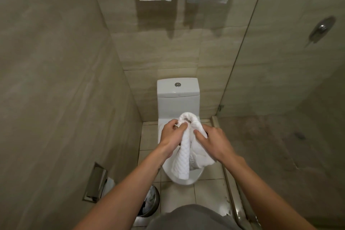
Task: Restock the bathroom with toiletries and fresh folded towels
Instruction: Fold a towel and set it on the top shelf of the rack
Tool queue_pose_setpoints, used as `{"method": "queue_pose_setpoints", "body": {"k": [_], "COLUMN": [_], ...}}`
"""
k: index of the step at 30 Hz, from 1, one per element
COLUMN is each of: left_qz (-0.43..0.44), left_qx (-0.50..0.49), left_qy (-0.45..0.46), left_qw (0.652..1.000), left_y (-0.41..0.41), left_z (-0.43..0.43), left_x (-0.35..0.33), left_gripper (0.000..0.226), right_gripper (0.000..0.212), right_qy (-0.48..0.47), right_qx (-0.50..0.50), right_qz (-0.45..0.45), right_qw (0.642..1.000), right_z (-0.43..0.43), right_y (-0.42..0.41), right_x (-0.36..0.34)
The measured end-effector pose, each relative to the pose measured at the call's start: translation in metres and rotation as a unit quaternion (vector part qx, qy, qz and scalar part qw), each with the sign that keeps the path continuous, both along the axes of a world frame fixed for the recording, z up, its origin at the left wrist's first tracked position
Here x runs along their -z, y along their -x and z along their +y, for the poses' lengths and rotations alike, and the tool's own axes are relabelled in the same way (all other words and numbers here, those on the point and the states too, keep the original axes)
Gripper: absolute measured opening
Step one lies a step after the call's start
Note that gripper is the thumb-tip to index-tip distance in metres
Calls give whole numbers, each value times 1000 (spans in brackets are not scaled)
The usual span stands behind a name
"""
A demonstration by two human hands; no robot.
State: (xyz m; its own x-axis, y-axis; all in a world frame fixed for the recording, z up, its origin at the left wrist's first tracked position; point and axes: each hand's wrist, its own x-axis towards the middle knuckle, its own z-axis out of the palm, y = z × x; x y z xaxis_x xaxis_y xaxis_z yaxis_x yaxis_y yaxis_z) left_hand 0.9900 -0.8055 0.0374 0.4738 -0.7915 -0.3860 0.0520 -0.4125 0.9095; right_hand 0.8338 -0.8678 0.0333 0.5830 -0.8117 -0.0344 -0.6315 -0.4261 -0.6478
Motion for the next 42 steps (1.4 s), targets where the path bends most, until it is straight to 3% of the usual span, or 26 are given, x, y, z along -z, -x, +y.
{"method": "queue_pose_setpoints", "body": {"k": [2, 4, 10, 16, 22, 27, 42], "left_qz": [12, 24, 115, 121, 84, 108, 92], "left_qx": [-38, -67, -71, 78, 96, 65, 76], "left_qy": [13, 26, 31, 8, 24, 57, 63], "left_qw": [999, 997, 990, 990, 992, 990, 991], "left_y": [-2, -5, 11, 11, 7, 11, 18], "left_z": [-4, -9, -9, 3, 3, 0, 2], "left_x": [-3, -7, -10, -18, -21, -19, -9], "left_gripper": [25, 30, 27, 21, 32, 35, 37], "right_gripper": [44, 54, 33, 34, 44, 34, 37], "right_qy": [12, 21, -63, -157, -180, -159, -153], "right_qx": [-15, -33, -18, -12, -35, -24, -8], "right_qz": [25, 45, -56, -134, -137, -123, -109], "right_qw": [999, 998, 996, 978, 974, 979, 982], "right_z": [-1, -2, 10, 15, 15, 12, 9], "right_y": [2, 2, -6, -4, -3, -3, -6], "right_x": [3, 4, -3, -10, -12, -10, -5]}}
